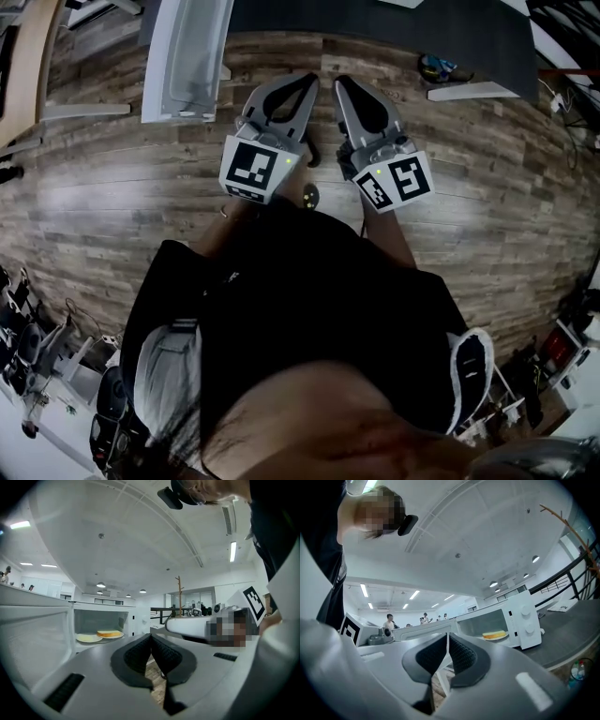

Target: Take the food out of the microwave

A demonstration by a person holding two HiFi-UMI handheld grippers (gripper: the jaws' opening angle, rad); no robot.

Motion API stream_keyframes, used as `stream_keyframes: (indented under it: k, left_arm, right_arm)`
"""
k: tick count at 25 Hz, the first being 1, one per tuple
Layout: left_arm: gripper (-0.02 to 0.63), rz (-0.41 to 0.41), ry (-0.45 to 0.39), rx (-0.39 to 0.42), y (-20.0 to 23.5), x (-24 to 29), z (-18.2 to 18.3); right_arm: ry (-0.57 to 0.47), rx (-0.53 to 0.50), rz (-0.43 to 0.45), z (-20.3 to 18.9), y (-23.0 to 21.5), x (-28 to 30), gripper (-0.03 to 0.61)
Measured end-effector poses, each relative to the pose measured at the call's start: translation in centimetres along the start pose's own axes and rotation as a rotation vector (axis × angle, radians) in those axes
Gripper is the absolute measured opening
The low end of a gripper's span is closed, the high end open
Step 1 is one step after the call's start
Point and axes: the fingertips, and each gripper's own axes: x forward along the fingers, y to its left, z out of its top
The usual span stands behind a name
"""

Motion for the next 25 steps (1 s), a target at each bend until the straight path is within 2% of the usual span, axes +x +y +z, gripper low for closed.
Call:
stream_keyframes:
  k: [12,25]
  left_arm:
    - [0.008,0.008,0.028,-0.029,2.7,3.6,-1.8]
    - [0.006,-0.001,-0.023,-0.024,4.2,8.0,0.7]
  right_arm:
    - [0.017,0.023,0.005,-1.3,-3.5,3.6,-0.003]
    - [0.004,0.0,0.027,1.2,-7.0,5.8,-0.003]
